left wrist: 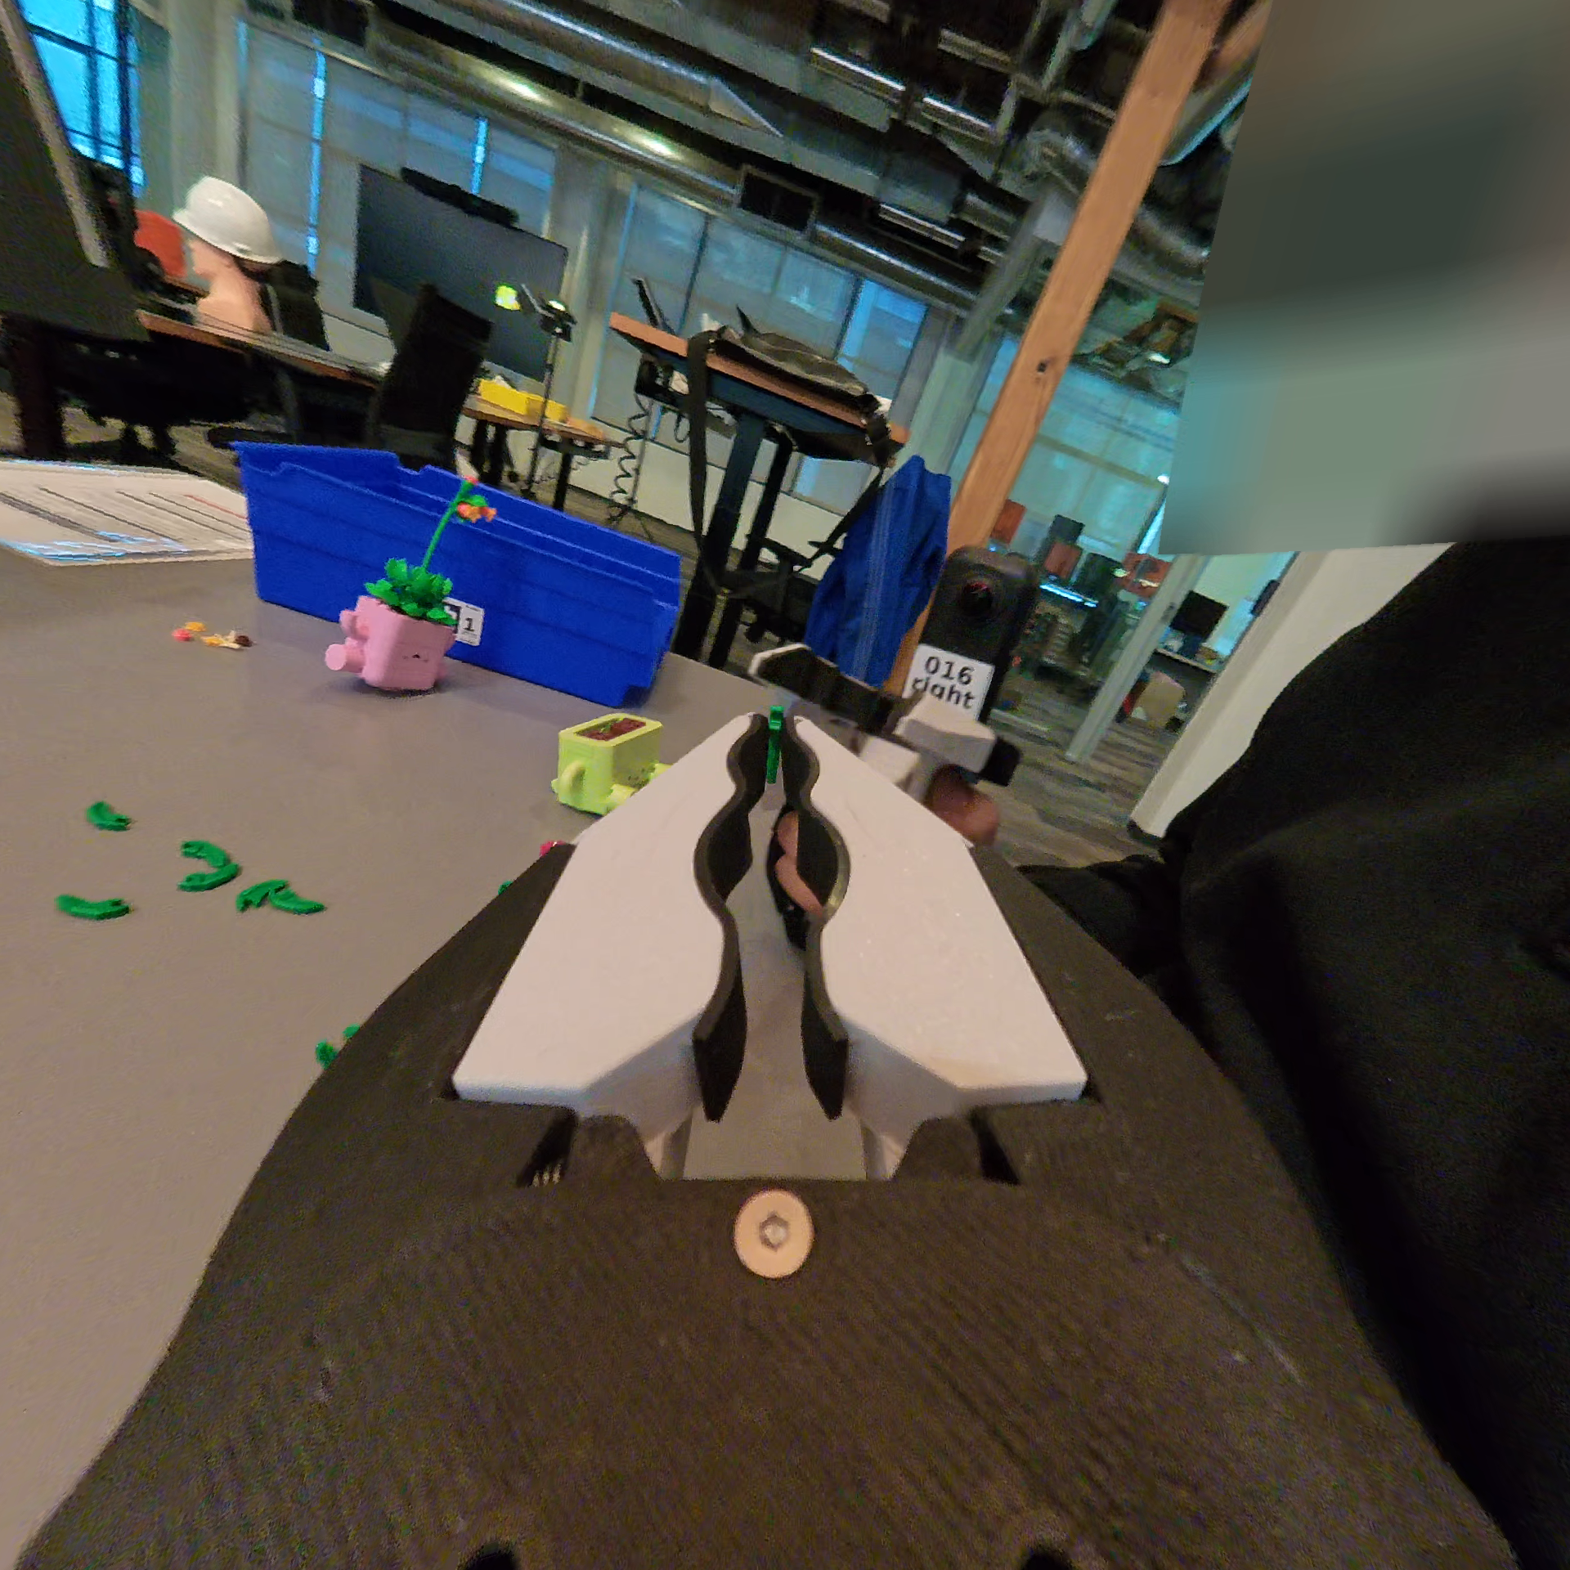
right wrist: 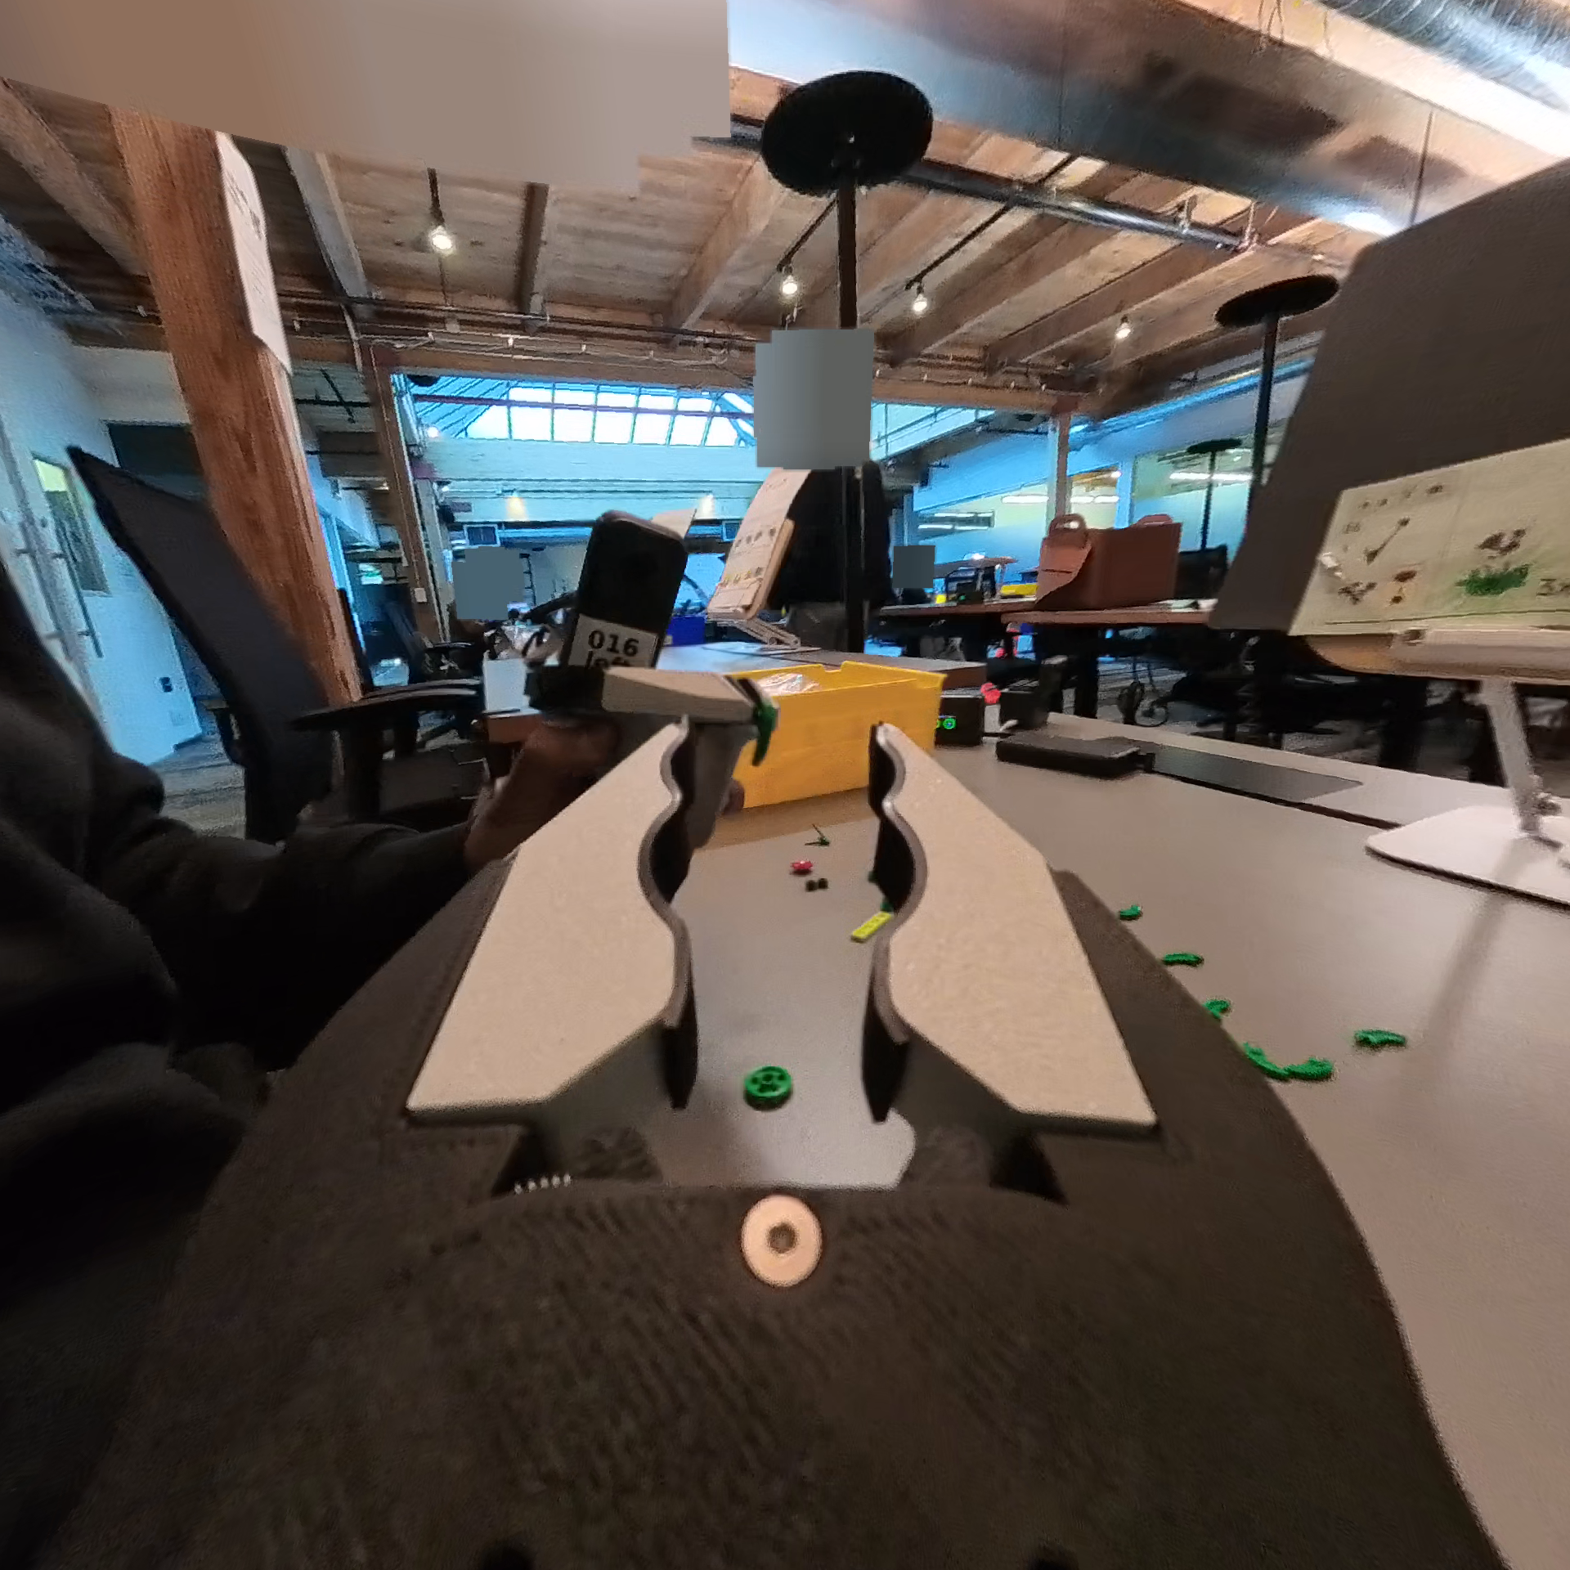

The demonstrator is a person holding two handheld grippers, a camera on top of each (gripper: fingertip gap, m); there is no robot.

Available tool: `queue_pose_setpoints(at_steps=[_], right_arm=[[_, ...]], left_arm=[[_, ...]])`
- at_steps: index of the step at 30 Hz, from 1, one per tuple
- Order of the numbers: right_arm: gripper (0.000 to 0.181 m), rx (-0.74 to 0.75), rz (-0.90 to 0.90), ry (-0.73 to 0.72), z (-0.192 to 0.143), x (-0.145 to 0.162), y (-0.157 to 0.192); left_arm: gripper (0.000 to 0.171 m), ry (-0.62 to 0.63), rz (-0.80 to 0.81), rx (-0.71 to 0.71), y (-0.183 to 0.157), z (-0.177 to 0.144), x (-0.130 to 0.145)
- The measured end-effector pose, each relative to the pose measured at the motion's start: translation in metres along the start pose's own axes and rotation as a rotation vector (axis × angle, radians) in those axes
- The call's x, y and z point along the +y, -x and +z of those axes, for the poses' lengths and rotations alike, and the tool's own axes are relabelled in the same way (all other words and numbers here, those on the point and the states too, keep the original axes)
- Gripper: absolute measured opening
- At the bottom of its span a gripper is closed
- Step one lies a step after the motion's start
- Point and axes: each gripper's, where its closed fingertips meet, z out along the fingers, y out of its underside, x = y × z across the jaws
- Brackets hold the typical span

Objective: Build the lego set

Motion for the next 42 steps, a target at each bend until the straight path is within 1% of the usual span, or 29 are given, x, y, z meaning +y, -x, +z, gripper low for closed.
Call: queue_pose_setpoints(at_steps=[3, 4, 6, 8, 12, 15, 19, 24, 28, 33, 37, 42], right_arm=[[0.044, -0.080, 0.062, 0.085, 0.010, 0.016, 0.033], [0.042, -0.087, 0.071, 0.110, 0.011, 0.024, 0.043], [0.039, -0.044, 0.065, 0.160, 0.012, 0.038, 0.048], [0.037, -0.037, 0.071, 0.184, 0.014, 0.043, 0.047], [0.032, -0.039, 0.197, 0.136, 0.016, 0.038, 0.037], [0.026, -0.024, 0.285, 0.102, 0.014, 0.036, 0.027], [0.024, -0.047, 0.379, 0.115, 0.017, 0.042, 0.025], [0.019, -0.060, 0.394, 0.130, 0.018, 0.045, 0.026], [0.016, -0.068, 0.430, 0.115, 0.018, 0.043, 0.024], [0.012, -0.079, 0.457, 0.093, 0.017, 0.041, 0.023], [0.003, -0.099, 0.455, 0.079, 0.016, 0.039, 0.025], [0.000, -0.104, 0.470, 0.058, 0.015, 0.036, 0.024]], left_arm=[[0.000, -0.024, 0.000, -0.068, -0.003, -0.015, 0.003], [0.000, -0.040, -0.016, -0.082, -0.004, -0.020, 0.005], [0.000, -0.074, -0.062, -0.101, -0.005, -0.028, 0.010], [0.000, -0.101, -0.125, -0.089, -0.003, -0.031, 0.012], [0.000, -0.134, -0.222, -0.021, -0.002, -0.026, 0.012], [0.000, -0.143, -0.256, -0.005, -0.004, -0.020, 0.017], [0.000, -0.151, -0.286, 0.027, -0.009, -0.013, 0.023], [0.000, -0.170, -0.297, 0.036, -0.011, -0.013, 0.021], [0.000, -0.197, -0.329, 0.052, -0.011, -0.012, 0.021], [0.000, -0.181, -0.326, 0.044, -0.013, -0.006, 0.025], [0.000, -0.188, -0.312, 0.036, -0.015, -0.006, 0.024], [0.000, -0.195, -0.321, 0.034, -0.013, -0.007, 0.023]])
